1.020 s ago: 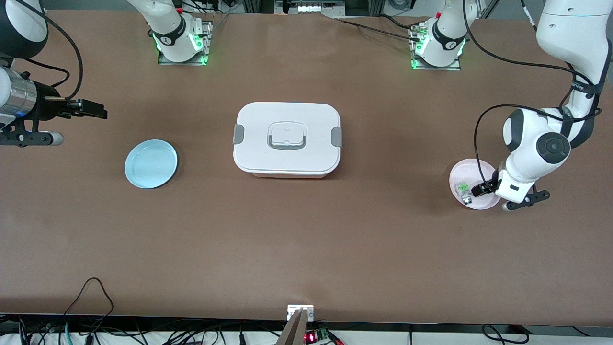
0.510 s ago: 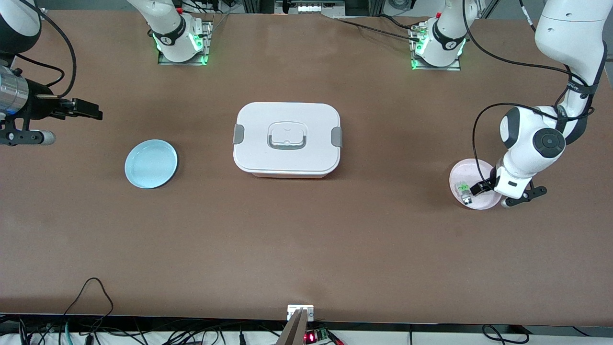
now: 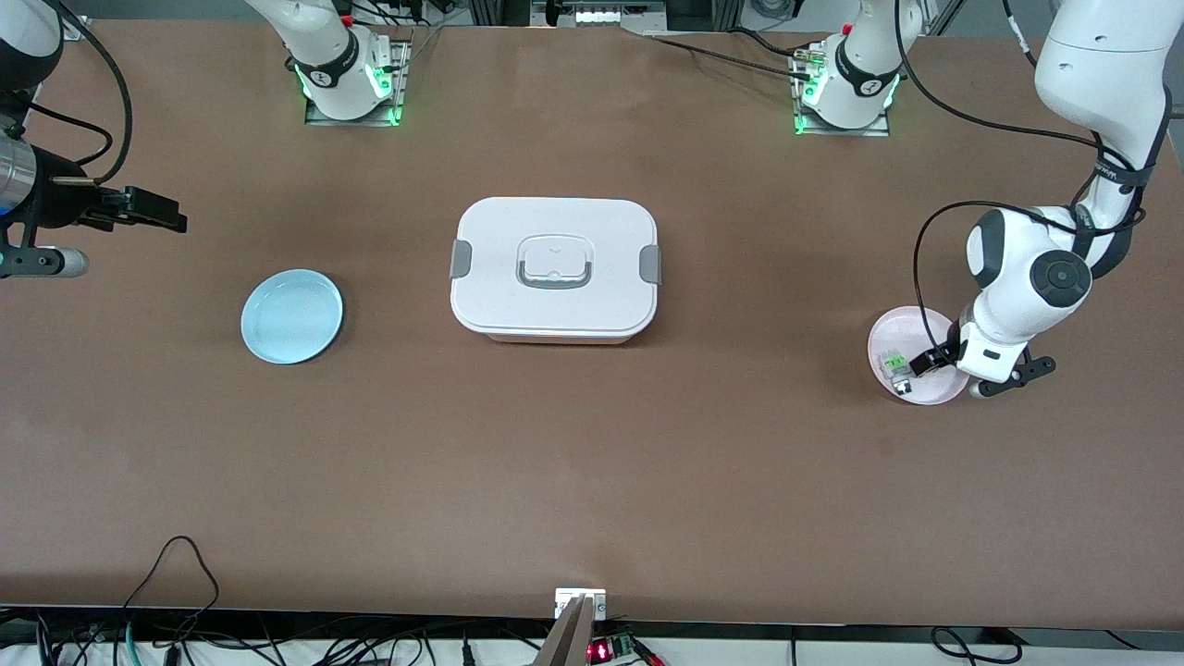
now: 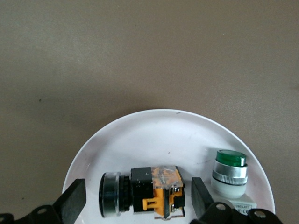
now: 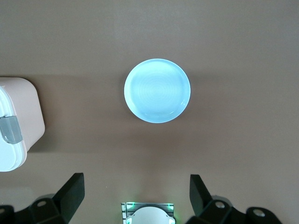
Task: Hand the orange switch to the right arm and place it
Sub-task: 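Close the left gripper on the orange switch and lift it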
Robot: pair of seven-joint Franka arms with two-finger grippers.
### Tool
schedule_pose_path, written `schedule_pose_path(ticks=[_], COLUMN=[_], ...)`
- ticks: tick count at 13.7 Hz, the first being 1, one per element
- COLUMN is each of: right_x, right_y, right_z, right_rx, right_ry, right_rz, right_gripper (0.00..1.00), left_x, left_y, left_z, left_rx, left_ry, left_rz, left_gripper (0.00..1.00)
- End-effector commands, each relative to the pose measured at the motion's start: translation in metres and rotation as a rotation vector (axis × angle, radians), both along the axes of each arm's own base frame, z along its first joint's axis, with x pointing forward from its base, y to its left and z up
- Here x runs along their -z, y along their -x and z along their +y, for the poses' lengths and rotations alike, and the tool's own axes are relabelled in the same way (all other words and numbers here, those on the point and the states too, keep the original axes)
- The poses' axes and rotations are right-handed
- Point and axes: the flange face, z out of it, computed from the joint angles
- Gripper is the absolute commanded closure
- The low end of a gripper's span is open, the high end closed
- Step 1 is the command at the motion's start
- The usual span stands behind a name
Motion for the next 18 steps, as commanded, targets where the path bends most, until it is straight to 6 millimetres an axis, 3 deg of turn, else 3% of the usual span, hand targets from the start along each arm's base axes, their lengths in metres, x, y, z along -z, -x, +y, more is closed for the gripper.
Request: schedule_pose_path(ticks=[1, 2, 3, 4, 8, 10, 13, 16, 18], right_x=[0.0, 0.0, 0.001, 0.008, 0.015, 0.016, 0.019, 0.022, 0.022], right_y=[-0.005, -0.005, -0.006, -0.008, -0.01, -0.01, -0.007, -0.009, -0.009], right_z=[0.0, -0.001, -0.002, -0.003, -0.001, 0.002, 0.001, 0.0, 0.005], right_rx=[0.002, 0.0, -0.001, 0.001, -0.002, 0.01, 0.015, 0.021, 0.047], right_ry=[-0.008, -0.01, -0.013, -0.015, -0.018, -0.073, -0.097, -0.104, -0.192], right_rz=[0.009, 0.007, 0.007, 0.017, 0.037, 0.041, 0.072, 0.072, 0.073], right_gripper=[0.0, 0.0, 0.0, 0.0, 0.0, 0.0, 0.0, 0.0, 0.0], left_x=[0.011, 0.012, 0.012, 0.013, 0.002, -0.029, -0.078, -0.108, -0.131], left_y=[-0.002, -0.001, 0.0, 0.001, -0.002, -0.007, -0.01, -0.013, -0.018], left_z=[0.0, 0.0, 0.001, 0.002, 0.007, 0.007, 0.01, 0.007, -0.007], left_rx=[0.007, 0.01, 0.014, 0.011, 0.022, 0.081, 0.181, 0.317, 0.409], left_ry=[-0.009, -0.009, -0.009, -0.009, -0.014, -0.03, -0.056, -0.079, -0.086], left_rz=[-0.032, -0.029, -0.025, -0.019, -0.034, -0.044, -0.05, -0.083, -0.116], left_gripper=[0.17, 0.37, 0.79, 0.98, 0.98, 0.88, 0.88, 0.9, 0.91])
